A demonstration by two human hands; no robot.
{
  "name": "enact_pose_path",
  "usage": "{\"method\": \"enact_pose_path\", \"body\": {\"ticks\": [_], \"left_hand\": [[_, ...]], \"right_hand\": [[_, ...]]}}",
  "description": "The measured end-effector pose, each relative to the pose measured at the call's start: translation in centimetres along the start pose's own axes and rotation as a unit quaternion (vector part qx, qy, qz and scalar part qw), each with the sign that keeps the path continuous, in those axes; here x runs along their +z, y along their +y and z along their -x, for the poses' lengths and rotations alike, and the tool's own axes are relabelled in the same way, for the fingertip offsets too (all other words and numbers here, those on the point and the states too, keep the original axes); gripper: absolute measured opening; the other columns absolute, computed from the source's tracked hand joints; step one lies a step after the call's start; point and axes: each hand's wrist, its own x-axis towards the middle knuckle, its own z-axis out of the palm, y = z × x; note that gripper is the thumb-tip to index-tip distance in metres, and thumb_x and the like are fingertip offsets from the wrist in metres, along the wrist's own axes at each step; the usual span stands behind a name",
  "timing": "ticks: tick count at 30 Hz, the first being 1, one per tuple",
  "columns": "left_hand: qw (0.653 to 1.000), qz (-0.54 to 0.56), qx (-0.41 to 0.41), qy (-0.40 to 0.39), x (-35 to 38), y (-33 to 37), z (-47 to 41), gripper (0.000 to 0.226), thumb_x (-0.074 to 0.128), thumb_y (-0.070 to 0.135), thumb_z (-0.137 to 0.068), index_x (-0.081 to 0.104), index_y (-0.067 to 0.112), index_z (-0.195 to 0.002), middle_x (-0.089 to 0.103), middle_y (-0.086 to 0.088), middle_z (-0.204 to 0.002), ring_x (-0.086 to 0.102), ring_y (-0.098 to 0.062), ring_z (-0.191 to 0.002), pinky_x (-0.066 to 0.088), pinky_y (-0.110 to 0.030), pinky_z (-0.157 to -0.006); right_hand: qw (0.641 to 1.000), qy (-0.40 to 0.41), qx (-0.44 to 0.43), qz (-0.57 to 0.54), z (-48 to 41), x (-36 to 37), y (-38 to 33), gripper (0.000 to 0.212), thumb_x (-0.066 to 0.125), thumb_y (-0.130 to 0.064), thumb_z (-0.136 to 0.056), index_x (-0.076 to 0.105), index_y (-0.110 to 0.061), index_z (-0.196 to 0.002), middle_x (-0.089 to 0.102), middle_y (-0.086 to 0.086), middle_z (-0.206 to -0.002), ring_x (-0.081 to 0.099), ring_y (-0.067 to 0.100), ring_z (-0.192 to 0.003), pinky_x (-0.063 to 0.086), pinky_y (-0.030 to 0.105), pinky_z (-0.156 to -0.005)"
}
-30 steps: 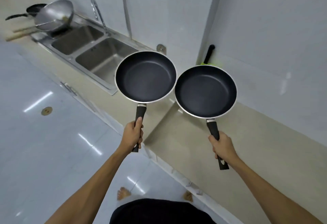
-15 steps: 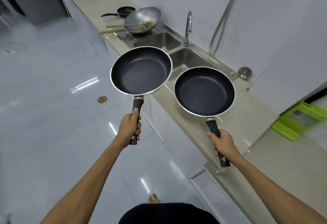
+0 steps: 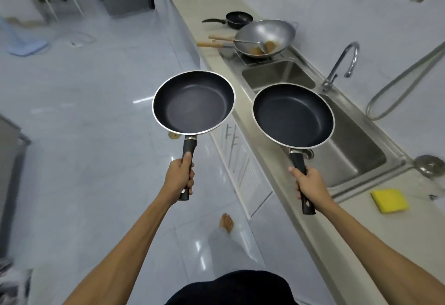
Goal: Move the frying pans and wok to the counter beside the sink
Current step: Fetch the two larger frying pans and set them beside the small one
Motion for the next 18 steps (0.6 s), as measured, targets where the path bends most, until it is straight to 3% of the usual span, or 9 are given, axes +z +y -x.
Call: {"method": "enact_pose_path", "body": {"ticks": [3, 7, 10, 18], "left_hand": [[1.000, 0.010, -0.015, 0.024, -0.7, 2.3, -5.3, 0.045, 0.042, 0.045, -0.106, 0.056, 0.007, -0.085, 0.046, 0.004, -0.048, 0.041, -0.010, -0.034, 0.044, -0.026, -0.034], [0.997, 0.036, -0.046, 0.057, -1.8, 5.3, -11.7, 0.045, 0.041, 0.045, -0.105, 0.057, 0.007, -0.085, 0.048, 0.001, -0.053, 0.041, -0.012, -0.036, 0.044, -0.026, -0.036], [0.993, 0.051, -0.062, 0.082, -3.5, 7.1, -15.8, 0.045, 0.041, 0.044, -0.105, 0.055, 0.007, -0.084, 0.048, -0.001, -0.055, 0.041, -0.013, -0.036, 0.044, -0.026, -0.037], [0.985, 0.114, -0.033, 0.129, -9.8, 14.2, -29.3, 0.044, 0.044, 0.046, -0.105, 0.055, 0.009, -0.084, 0.049, 0.005, -0.050, 0.042, -0.010, -0.036, 0.043, -0.025, -0.035]], "right_hand": [[1.000, -0.003, -0.013, -0.001, -6.7, 3.3, -4.0, 0.025, 0.065, -0.033, -0.097, 0.059, -0.010, -0.087, 0.056, 0.010, -0.054, 0.052, 0.026, -0.040, 0.046, 0.033, -0.045], [0.999, -0.019, -0.033, 0.013, -13.9, 7.3, -9.4, 0.030, 0.064, -0.034, -0.094, 0.057, -0.008, -0.083, 0.055, 0.000, -0.044, 0.054, 0.018, -0.031, 0.042, 0.025, -0.033], [0.997, -0.053, -0.044, 0.022, -18.5, 10.0, -14.3, 0.027, 0.064, -0.032, -0.094, 0.058, -0.007, -0.086, 0.054, -0.001, -0.045, 0.052, 0.015, -0.030, 0.042, 0.026, -0.033], [0.991, -0.082, -0.093, 0.046, -29.6, 17.8, -27.7, 0.027, 0.062, -0.033, -0.096, 0.055, -0.012, -0.080, 0.053, 0.000, -0.043, 0.052, 0.017, -0.029, 0.040, 0.025, -0.032]]}}
